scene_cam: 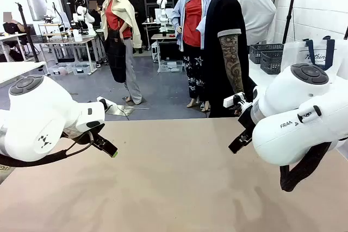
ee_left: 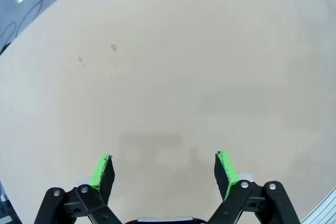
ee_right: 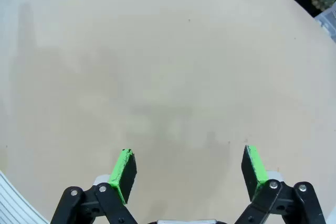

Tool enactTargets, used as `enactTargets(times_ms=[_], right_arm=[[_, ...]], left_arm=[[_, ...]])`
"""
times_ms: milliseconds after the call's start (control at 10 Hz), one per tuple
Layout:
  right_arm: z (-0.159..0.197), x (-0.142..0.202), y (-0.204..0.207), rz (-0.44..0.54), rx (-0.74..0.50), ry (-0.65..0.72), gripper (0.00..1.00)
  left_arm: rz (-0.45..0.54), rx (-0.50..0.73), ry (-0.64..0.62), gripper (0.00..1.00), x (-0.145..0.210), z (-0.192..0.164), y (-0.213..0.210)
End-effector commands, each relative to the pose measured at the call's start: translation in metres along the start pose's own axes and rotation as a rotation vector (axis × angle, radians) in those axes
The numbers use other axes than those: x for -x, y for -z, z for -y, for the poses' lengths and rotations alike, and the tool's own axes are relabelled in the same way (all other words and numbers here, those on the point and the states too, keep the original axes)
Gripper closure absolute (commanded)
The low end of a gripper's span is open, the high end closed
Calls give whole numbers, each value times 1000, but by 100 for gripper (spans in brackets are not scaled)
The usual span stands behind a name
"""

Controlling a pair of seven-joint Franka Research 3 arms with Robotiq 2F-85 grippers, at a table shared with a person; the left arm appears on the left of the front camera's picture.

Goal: Transfer purchased items from the store into the shopping bag.
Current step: Open the Reusable shopping bag in the center of the table.

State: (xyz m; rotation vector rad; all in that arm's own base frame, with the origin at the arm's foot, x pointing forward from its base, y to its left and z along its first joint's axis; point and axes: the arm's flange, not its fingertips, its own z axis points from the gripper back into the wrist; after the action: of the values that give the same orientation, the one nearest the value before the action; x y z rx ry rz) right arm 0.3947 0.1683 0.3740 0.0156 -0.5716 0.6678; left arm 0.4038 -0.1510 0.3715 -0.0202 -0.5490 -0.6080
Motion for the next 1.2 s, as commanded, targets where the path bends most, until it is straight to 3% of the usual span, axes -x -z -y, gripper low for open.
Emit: enactTargets(times_ms=[0, 1100], right_arm=[[0, 0, 0, 0, 0, 0, 0], [0, 0, 0, 0, 0, -2, 0]], left_arm=[[0, 0, 0, 0, 0, 0, 0], [0, 0, 0, 0, 0, 0, 0]])
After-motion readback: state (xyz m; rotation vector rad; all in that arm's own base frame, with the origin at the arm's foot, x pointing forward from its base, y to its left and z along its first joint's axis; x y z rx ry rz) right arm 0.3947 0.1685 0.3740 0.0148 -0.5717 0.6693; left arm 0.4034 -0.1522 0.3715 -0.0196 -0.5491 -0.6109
